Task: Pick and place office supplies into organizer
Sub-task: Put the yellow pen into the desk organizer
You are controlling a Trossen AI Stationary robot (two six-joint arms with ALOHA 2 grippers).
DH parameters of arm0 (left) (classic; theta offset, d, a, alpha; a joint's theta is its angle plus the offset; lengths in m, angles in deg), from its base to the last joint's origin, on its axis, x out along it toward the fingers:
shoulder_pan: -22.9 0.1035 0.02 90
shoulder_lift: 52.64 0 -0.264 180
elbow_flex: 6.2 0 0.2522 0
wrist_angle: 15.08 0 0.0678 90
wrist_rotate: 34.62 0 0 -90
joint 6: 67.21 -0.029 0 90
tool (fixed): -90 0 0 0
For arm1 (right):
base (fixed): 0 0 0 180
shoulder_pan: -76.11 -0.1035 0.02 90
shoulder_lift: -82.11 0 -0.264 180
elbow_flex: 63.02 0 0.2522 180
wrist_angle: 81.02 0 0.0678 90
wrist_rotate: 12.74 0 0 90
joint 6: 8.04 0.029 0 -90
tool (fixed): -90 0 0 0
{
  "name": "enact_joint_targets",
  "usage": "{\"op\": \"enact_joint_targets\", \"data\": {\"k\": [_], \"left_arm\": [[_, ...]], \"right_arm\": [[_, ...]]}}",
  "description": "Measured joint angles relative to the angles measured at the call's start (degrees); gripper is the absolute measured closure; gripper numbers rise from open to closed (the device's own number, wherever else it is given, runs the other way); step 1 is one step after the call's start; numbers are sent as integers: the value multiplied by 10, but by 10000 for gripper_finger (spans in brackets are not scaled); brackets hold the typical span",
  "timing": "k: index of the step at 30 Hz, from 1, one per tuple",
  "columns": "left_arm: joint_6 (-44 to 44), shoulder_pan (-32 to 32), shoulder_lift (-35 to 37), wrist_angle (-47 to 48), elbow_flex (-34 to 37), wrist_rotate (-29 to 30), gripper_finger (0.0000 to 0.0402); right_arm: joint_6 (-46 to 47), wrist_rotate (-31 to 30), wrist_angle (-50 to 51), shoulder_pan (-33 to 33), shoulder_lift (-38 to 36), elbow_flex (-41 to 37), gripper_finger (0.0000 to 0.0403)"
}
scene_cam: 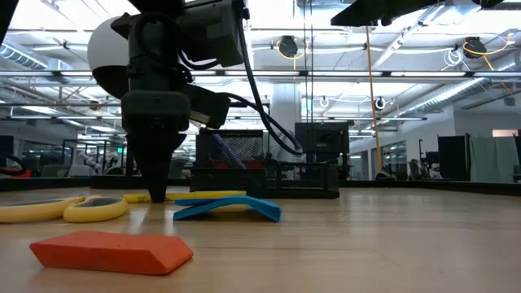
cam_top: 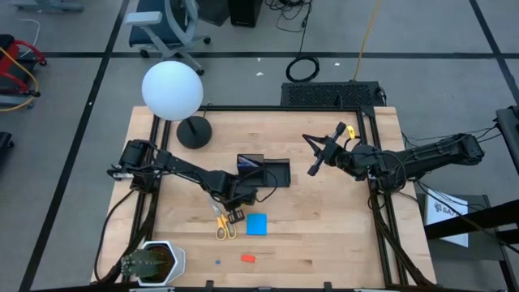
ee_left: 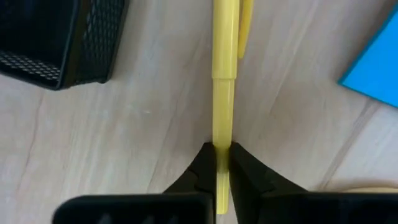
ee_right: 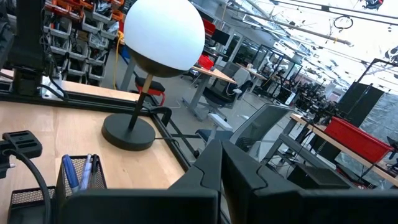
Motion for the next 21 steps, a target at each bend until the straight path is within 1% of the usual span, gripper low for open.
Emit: {"op": "enact_joint_targets", "data": {"k": [7,12,16,21], "left_arm": [[-5,0,0,0,0,-3,378],[-10,-1,7,0,1,-3,384],[-12,-8,29,-4,2,3,384],[-11,-23,62,-17,3,-3,384]], "right_arm": [[0,0,0,0,0,0,403],[0,0,0,0,0,0,403],[0,0,1,0,0,0,403],[0,-1,3,0,0,0,403]]}}
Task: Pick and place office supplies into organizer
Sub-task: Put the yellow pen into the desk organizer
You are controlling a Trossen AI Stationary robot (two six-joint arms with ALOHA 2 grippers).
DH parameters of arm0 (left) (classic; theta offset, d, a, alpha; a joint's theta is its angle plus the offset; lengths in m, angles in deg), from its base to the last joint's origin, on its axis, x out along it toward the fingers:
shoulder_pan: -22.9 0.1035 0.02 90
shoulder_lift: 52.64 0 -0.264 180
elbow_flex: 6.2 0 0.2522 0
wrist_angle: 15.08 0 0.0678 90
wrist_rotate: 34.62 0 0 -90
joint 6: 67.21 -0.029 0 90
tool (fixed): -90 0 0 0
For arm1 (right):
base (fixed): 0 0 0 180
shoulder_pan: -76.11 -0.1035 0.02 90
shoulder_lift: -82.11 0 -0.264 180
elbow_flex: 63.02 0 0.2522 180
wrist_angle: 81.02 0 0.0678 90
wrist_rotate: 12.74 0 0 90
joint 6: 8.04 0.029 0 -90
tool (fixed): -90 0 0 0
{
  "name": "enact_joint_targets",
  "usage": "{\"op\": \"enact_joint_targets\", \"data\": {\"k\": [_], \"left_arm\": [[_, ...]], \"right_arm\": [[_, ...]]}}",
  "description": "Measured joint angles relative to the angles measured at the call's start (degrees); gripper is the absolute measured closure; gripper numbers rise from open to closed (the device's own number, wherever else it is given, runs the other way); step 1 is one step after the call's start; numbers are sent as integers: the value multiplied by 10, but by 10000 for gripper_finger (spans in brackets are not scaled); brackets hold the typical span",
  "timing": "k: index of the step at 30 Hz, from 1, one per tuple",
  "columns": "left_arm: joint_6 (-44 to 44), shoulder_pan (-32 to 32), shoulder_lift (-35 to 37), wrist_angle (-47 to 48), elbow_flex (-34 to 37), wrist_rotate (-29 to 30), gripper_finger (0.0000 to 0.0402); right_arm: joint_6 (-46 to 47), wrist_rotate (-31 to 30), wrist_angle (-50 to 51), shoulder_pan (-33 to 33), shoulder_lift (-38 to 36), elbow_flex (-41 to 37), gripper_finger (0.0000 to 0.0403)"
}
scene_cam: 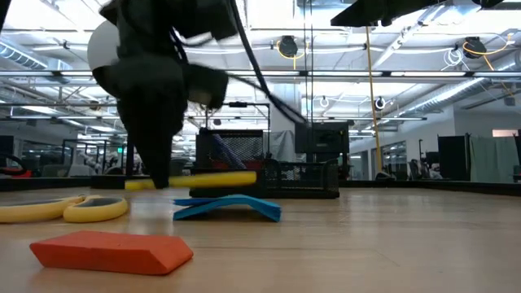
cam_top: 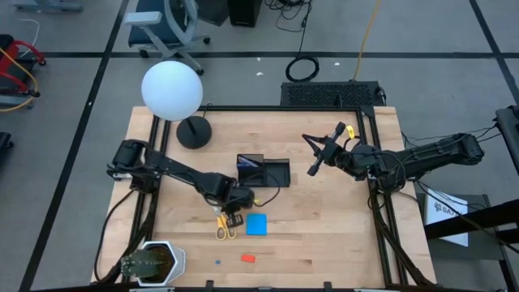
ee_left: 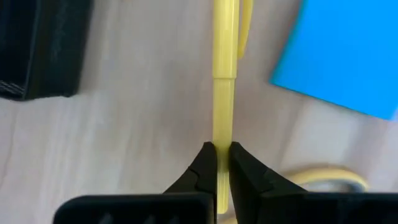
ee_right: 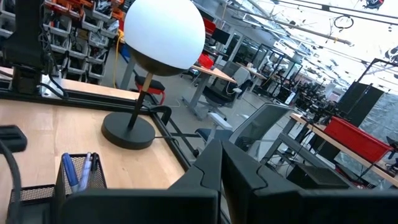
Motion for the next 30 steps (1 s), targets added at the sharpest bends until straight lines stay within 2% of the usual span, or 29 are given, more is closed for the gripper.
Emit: {"op": "enact_joint_targets", "data": {"k": [10,21,25,30], "left_arm": [[-14,-32,30,-31,-1,20,384],[-40,-38,140,-17,-2,151,384],[-60,-39,191,-22,-2,202,384],[-110,-36,237,-57,-2,248,384]], "right_arm": [[2,-1,-3,0,0,0,403],[47,1,-2,0,-6,0,401],[56,30,1,0,-11,0,378],[81,104,-3,0,-13,0,318]]}}
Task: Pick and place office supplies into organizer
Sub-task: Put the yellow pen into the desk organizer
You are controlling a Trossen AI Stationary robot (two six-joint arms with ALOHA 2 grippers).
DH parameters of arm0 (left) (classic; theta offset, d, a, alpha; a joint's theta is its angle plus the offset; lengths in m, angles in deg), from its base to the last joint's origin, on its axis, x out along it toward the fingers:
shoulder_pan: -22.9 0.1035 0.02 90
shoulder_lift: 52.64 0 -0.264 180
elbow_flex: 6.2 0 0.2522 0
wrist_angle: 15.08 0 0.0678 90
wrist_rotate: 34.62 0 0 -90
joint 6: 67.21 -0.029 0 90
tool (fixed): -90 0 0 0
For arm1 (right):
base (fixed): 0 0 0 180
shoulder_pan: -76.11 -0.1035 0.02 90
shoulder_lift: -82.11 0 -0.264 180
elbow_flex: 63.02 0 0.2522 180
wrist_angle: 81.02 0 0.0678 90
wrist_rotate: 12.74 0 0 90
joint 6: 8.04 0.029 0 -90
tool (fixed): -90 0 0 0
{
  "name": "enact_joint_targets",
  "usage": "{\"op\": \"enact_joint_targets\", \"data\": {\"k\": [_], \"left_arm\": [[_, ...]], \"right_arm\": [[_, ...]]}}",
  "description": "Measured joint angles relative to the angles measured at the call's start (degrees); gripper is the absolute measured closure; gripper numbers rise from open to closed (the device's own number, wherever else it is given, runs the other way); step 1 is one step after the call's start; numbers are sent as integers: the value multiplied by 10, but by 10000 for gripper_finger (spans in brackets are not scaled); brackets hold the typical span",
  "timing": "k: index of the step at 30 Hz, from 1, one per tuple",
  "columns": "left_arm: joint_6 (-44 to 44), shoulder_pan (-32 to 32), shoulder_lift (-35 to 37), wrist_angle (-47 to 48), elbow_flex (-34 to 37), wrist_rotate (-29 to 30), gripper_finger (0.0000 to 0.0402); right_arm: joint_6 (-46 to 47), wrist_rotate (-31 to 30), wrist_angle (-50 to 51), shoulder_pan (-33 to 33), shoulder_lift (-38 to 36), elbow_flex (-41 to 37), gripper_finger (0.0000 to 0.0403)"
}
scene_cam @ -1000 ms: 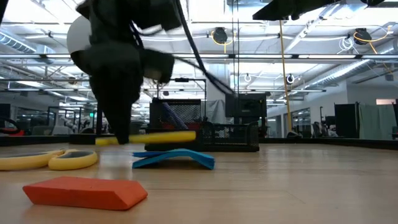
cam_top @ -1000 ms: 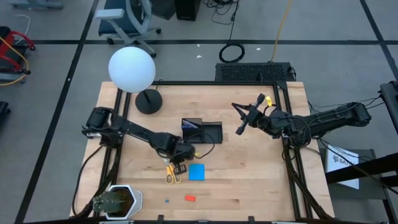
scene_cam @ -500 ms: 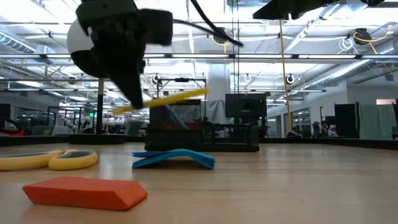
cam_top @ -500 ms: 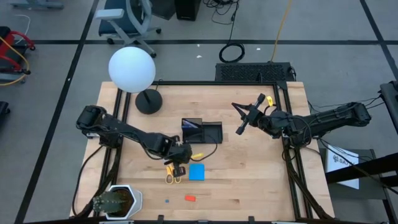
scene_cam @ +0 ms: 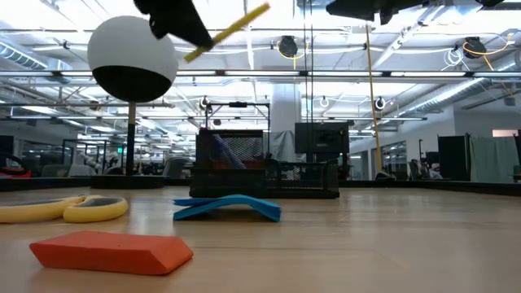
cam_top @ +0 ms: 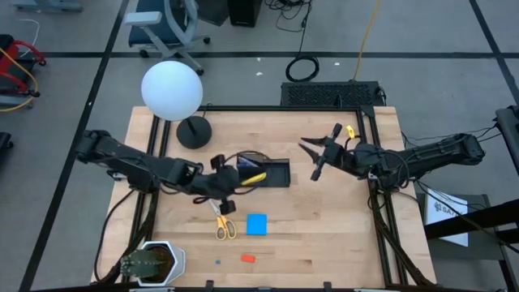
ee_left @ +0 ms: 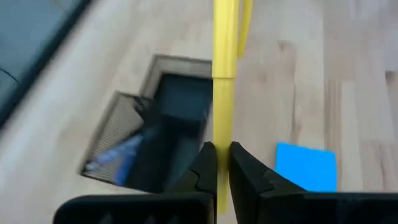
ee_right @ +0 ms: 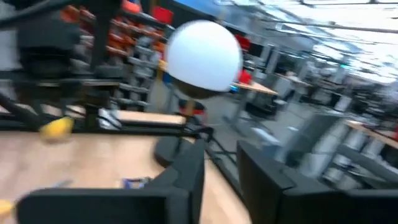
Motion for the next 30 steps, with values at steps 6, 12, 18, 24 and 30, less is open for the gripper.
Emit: {"op": "enact_joint_targets", "data": {"k": [6,12,18,24,30], "left_arm": [[-85,15,16,-104,0,12,384],[-134,40,15,-150,0,10,384],[-160,60,15,-205,0,-6,384],[-176,64,5,-246,8,-39,384],[-185,67,-2,-277,27,-70,384]], "right_arm": [[37,66,-12,0,0,0,238],[64,137,-44,0,0,0,182],[73,213,-72,0,9,0,155],[72,257,-132,0,48,0,149],[57,257,-201,0,90,0,149]]}}
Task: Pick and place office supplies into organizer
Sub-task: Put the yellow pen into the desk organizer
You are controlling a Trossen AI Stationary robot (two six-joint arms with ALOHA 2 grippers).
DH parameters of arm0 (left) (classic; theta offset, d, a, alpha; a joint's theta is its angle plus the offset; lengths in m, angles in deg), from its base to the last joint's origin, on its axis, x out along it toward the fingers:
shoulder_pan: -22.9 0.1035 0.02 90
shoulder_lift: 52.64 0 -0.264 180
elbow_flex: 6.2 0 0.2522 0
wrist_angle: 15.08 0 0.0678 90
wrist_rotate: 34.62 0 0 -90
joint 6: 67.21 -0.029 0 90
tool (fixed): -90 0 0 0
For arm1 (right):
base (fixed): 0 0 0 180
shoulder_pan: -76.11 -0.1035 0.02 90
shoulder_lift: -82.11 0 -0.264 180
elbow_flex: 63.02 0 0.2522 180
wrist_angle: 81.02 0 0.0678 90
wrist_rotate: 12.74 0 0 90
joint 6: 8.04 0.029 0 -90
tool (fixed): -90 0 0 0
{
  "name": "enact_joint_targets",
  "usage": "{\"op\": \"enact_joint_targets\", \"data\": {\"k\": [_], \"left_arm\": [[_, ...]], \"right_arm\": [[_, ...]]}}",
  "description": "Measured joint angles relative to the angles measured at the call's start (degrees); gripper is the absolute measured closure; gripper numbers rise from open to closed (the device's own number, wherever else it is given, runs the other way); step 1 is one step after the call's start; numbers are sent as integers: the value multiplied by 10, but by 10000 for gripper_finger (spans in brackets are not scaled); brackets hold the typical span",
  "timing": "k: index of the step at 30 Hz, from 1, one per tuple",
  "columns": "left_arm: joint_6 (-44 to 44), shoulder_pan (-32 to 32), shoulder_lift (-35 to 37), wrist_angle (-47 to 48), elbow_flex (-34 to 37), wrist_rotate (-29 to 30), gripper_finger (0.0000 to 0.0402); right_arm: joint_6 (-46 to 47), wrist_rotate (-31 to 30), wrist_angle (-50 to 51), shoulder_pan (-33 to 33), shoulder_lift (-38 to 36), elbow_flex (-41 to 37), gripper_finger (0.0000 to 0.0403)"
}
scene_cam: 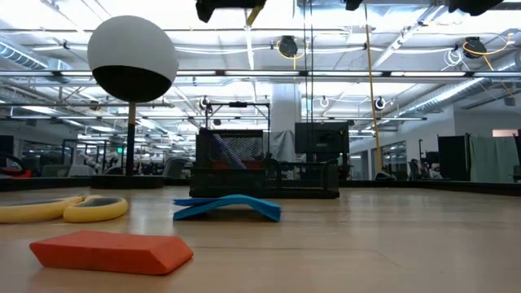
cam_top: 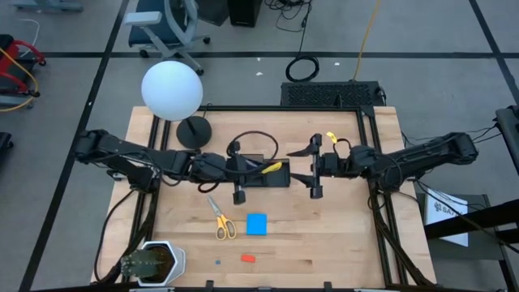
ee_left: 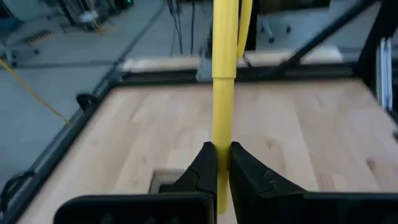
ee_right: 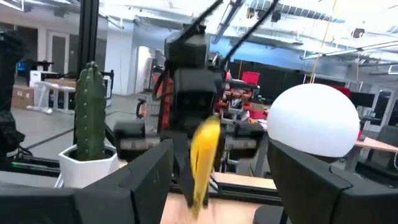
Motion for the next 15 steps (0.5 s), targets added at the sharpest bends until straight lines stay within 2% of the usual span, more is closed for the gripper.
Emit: {"op": "enact_joint_targets", "data": {"k": [15], "left_arm": [[1,5,-26,-62,0,-43,385]], "right_arm": [[0,0,-108,0,77,0,149]]}}
